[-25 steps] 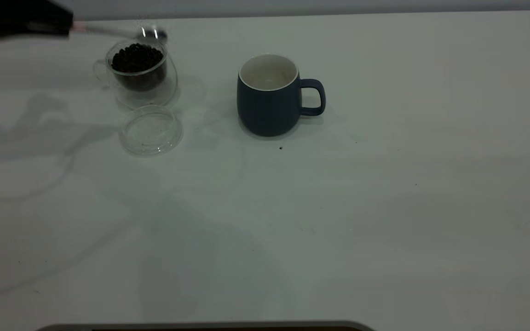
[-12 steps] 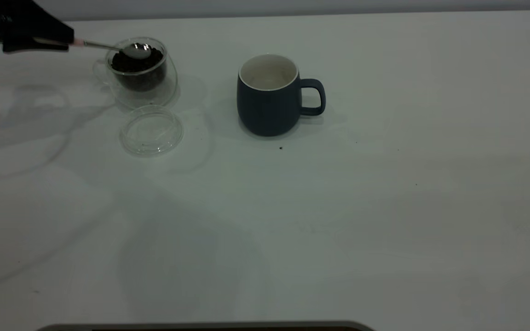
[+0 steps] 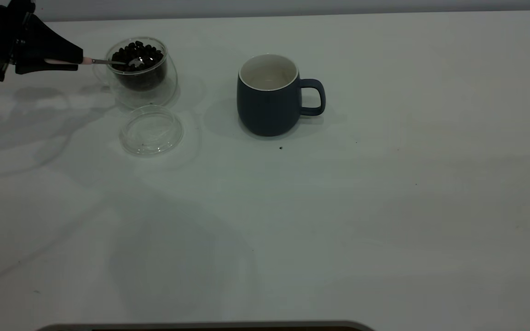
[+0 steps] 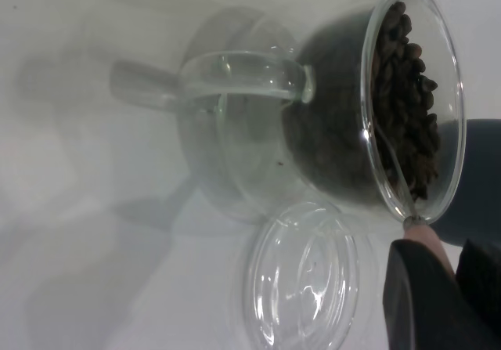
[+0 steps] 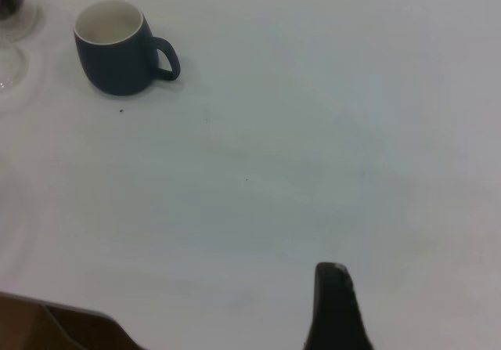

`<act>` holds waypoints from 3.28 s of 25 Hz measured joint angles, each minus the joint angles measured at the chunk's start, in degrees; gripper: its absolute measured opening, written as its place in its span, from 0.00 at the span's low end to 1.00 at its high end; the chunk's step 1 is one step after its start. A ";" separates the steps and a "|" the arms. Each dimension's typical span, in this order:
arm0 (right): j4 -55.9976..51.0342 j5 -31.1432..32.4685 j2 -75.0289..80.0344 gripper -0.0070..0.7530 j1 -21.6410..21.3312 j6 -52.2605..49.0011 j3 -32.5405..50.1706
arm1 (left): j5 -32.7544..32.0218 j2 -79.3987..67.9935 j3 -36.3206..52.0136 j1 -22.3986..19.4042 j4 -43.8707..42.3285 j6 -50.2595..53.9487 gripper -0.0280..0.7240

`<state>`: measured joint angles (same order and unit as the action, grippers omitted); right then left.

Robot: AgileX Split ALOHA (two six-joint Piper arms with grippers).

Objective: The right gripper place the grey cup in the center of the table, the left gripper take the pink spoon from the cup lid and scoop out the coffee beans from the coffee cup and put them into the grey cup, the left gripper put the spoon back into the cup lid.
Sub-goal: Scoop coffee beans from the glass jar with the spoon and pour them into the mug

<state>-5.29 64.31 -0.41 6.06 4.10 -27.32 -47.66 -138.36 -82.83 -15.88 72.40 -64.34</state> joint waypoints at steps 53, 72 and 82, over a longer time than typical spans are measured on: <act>0.00 0.00 0.00 0.73 0.00 0.00 0.00 | -17.92 -1.20 0.00 7.26 8.89 4.75 0.20; 0.00 0.00 0.00 0.73 0.00 0.00 0.00 | -8.45 -2.94 0.00 18.62 14.07 -7.01 0.20; 0.00 0.00 0.00 0.73 0.00 0.00 0.00 | -7.96 -2.94 0.00 18.64 14.07 -16.47 0.20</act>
<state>-5.29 64.31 -0.41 6.06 4.10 -27.32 -55.63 -141.30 -82.83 2.75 86.47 -80.80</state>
